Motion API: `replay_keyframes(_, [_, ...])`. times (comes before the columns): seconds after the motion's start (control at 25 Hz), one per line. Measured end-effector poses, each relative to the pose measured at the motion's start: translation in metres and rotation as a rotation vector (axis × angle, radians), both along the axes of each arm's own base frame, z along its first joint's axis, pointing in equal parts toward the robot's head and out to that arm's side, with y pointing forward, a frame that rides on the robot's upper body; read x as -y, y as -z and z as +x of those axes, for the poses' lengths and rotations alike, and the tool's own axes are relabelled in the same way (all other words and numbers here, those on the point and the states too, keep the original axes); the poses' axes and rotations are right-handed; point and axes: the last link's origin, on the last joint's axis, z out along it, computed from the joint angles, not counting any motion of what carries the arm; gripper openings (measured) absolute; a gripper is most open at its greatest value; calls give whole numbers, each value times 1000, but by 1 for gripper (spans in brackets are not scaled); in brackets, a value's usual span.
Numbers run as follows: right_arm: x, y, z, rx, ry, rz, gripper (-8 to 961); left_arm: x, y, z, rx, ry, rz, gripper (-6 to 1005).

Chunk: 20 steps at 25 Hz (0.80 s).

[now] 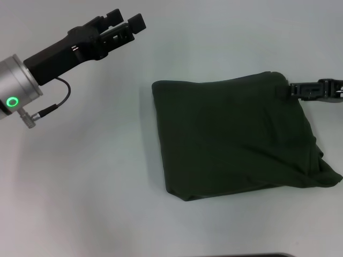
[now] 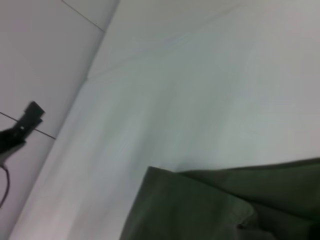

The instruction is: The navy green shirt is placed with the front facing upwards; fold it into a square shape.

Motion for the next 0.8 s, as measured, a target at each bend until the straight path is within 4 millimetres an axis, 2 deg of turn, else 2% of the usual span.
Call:
replay_keyframes(0.4, [0, -5, 8, 30, 23, 22, 732, 1, 0, -1, -1, -1, 1, 904])
replay_keyframes(0.8, [1, 1, 19, 93, 69, 8, 733, 1, 0, -1, 1, 1, 2, 904])
